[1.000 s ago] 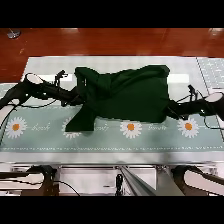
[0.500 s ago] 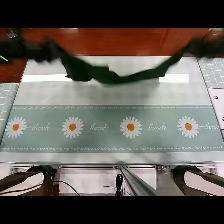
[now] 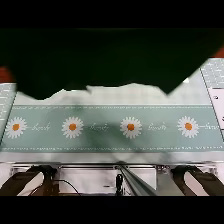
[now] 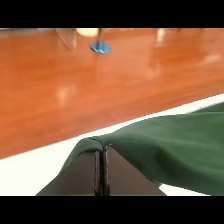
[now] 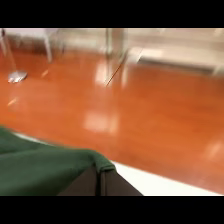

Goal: Fold the shirts.

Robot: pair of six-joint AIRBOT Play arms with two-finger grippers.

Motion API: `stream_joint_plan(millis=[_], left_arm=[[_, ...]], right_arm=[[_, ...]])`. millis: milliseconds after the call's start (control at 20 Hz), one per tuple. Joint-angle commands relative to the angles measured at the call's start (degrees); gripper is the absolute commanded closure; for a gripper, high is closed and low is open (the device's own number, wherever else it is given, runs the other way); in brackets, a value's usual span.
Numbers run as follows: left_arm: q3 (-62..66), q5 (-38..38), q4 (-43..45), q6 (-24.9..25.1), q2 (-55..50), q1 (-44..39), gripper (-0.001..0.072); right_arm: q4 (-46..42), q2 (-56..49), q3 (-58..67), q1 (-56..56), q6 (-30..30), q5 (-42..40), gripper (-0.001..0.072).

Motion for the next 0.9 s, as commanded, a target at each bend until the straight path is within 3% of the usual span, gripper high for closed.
stream_joint_plan(millis=[0, 300, 500, 700, 850], left_arm=[[0.9, -5.8, 3.5, -0.6, 8.2, 0.0, 0.0686], [-1.5, -5.8, 4.4, -0.6, 12.9, -0.2, 0.0686], [-16.9, -5.5, 4.3, -0.4, 11.1, -0.2, 0.0685], [-34.4, 0.2, 4.3, 1.1, 4.1, -0.2, 0.0685], [-37.8, 6.4, 2.3, 1.1, -6.1, -0.7, 0.0685]], right_arm=[[-2.3, 8.8, -1.0, 0.0, 0.4, 1.6, 0.0684], [-3.5, 11.4, -2.4, 0.0, 1.3, 4.9, 0.0685], [-2.5, 11.4, -15.0, 0.0, 1.3, 5.7, 0.0685], [-1.6, 9.2, -35.1, 0.0, -0.1, -0.9, 0.0684], [-1.7, 1.6, -44.0, 0.0, -1.7, -8.9, 0.0684]])
